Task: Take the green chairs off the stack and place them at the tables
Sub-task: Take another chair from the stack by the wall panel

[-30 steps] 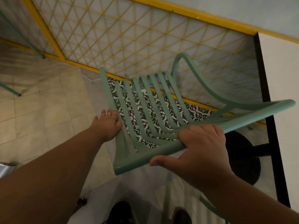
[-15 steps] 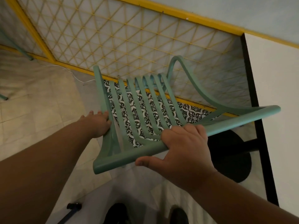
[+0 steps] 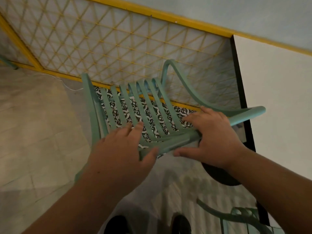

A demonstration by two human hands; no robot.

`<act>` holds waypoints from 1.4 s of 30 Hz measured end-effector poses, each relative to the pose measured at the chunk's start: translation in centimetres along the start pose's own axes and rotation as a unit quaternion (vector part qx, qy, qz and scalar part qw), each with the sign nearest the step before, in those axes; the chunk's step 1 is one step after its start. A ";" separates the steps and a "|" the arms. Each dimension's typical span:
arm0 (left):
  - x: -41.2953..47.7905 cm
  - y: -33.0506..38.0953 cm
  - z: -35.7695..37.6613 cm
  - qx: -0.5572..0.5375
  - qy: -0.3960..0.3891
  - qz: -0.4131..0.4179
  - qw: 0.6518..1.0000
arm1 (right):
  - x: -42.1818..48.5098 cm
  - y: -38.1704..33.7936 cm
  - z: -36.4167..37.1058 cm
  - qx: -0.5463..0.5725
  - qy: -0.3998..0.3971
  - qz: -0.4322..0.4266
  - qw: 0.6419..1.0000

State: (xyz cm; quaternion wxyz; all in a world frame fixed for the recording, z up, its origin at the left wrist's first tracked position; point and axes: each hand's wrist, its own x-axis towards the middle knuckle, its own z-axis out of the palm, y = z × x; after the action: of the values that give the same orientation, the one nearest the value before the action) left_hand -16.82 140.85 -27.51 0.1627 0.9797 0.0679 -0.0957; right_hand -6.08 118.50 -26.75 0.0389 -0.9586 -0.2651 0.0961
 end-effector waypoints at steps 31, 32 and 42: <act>0.8 -2.4 0.7 0.162 0.036 0.086 0.982 | 1.1 -0.9 0.6 -0.028 -0.012 0.043 0.999; 0.9 -2.8 0.5 0.165 0.043 0.085 0.982 | 1.0 -1.3 0.7 -0.026 -0.012 0.040 0.999; 1.3 -5.7 -0.8 0.191 0.040 0.069 0.978 | 1.2 -4.0 1.0 -0.005 -0.020 0.049 0.999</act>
State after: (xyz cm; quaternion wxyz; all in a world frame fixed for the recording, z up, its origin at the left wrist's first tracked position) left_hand -16.39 146.59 -28.82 -0.0240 0.9981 -0.0132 -0.0559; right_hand -7.28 122.55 -27.40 0.0245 -0.9686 -0.2186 0.1157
